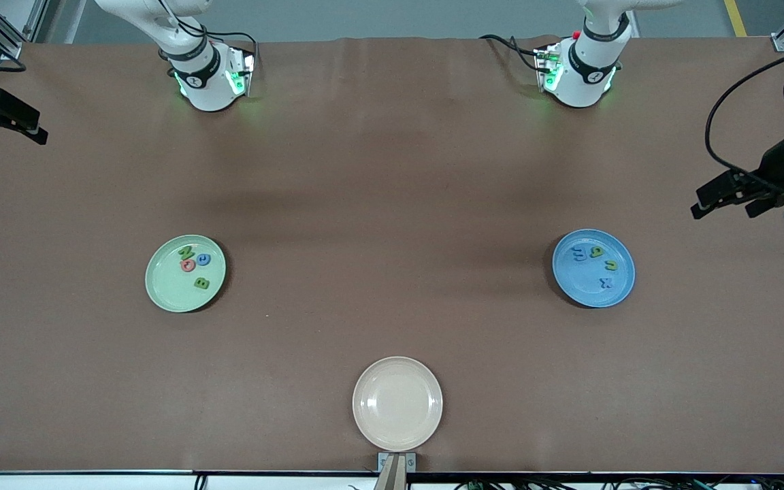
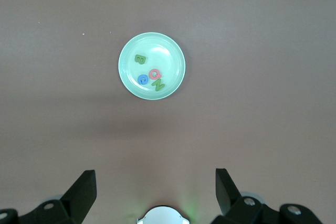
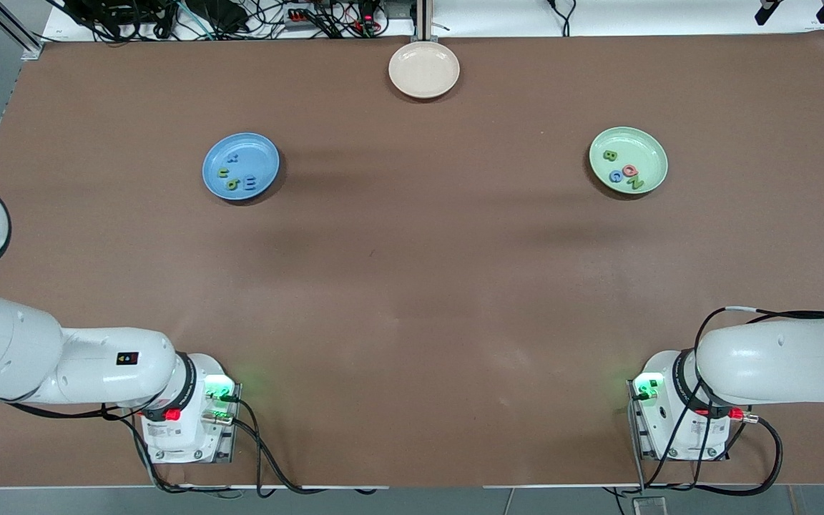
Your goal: Sort upper and lower case letters into plates
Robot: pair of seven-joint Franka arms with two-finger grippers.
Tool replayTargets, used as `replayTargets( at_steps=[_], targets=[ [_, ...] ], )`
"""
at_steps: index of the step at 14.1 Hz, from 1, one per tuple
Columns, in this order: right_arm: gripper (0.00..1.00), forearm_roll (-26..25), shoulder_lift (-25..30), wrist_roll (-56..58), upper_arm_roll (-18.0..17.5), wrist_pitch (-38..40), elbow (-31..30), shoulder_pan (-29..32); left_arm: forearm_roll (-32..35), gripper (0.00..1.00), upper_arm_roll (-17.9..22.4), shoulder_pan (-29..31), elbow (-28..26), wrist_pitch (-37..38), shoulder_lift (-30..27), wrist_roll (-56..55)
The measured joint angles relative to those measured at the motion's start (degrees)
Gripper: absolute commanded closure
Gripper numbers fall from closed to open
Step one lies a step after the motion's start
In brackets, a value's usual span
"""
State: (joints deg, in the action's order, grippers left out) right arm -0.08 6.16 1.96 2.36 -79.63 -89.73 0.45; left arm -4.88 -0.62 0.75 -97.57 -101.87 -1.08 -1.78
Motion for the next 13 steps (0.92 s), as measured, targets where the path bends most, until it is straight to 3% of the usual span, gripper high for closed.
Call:
replayTargets(
  at_steps=[13],
  targets=[
    [0.0,2.13,0.18,0.01,0.06,1.55,2.11,0.02,3.4,0.0,-0.36,-0.73,7.51,4.38,1.47,0.0]
  ],
)
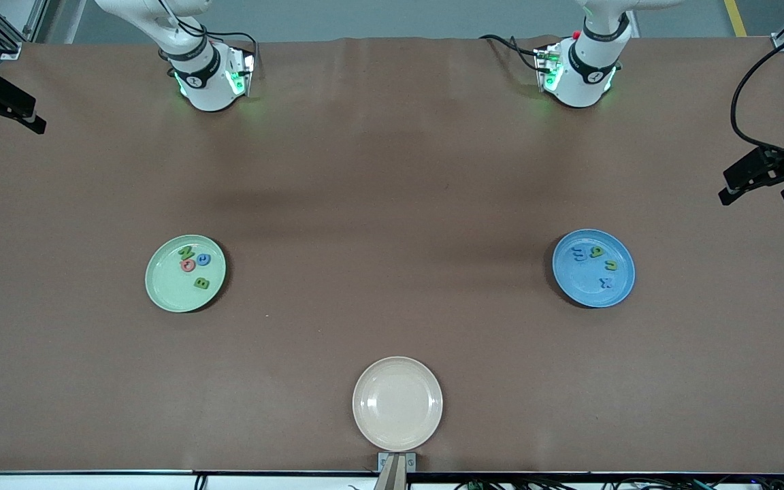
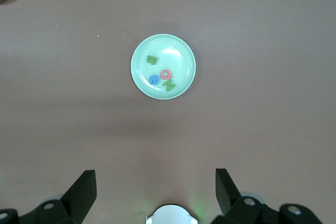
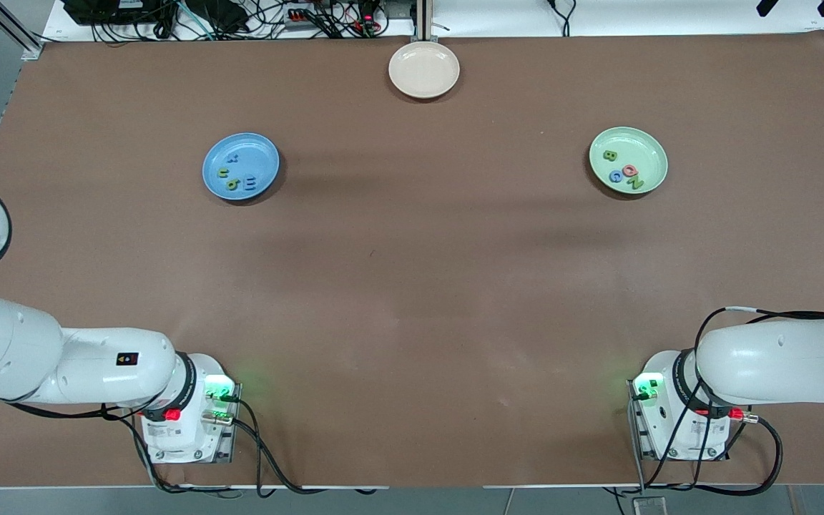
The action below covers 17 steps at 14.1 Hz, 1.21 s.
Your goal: Sort upper and lower case letters into plates
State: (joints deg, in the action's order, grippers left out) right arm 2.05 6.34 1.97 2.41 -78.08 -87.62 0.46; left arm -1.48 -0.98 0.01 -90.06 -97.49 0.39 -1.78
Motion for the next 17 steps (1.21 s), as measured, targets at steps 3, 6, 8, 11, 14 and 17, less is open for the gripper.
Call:
replayTargets(
  at_steps=[3,6,8,11,14,17],
  targets=[
    [0.0,0.0,0.0,0.0,0.0,0.15,0.0,0.0,0.39,0.0,-0.78,-0.17,1.02,1.71,1.29,-0.04],
    [0.0,0.0,0.0,0.01,0.0,0.92,0.02,0.0,0.53,0.0,-0.44,1.05,2.88,4.58,0.29,0.06],
    [0.0,0.0,0.0,0.01,0.0,1.11,0.02,0.0,0.53,0.0,-0.42,1.92,3.11,5.54,-0.64,0.31],
    [0.0,0.0,0.0,0.01,-0.01,1.34,0.02,0.0,0.53,0.0,-0.68,1.93,3.12,7.91,-0.89,0.33],
    [0.0,0.0,0.0,0.01,-0.01,1.49,0.02,0.0,0.54,0.0,-0.71,1.91,3.15,8.38,-1.64,0.33],
    [0.0,0.0,0.0,0.01,-0.01,1.51,0.02,0.0,0.53,0.0,-0.77,1.77,3.15,8.82,-2.04,0.33]
  ],
)
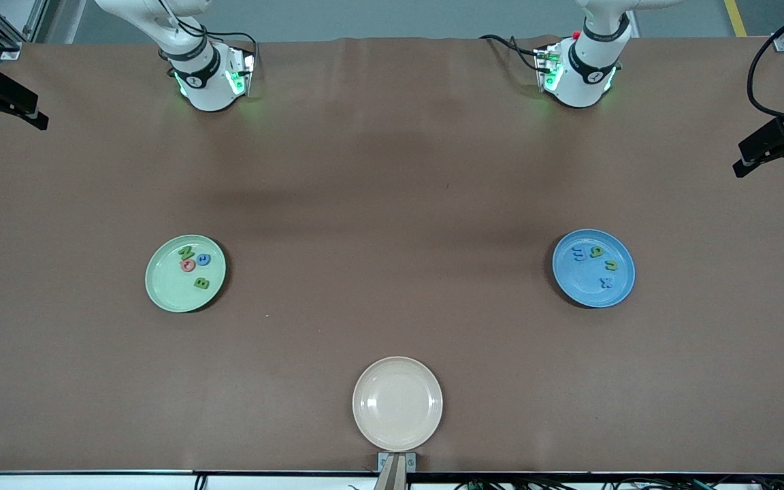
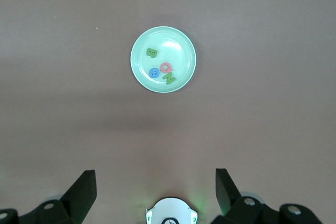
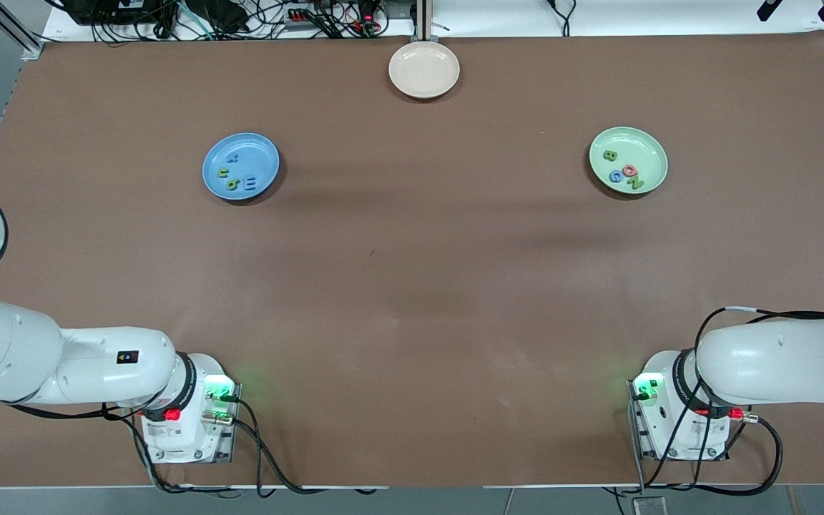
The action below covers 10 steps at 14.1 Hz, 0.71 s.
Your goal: Sort upper and lower case letters into plates
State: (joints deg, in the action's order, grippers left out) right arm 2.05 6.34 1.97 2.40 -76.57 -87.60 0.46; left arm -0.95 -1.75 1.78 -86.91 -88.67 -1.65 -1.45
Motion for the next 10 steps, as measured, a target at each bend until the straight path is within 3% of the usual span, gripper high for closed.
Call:
replayTargets(
  at_steps=[10],
  targets=[
    [0.0,-0.07,0.0,0.0,-0.13,-0.08,0.02,-0.02,-1.34,0.0,0.02,0.02,-0.07,0.06,0.0,-0.01]
  ],
)
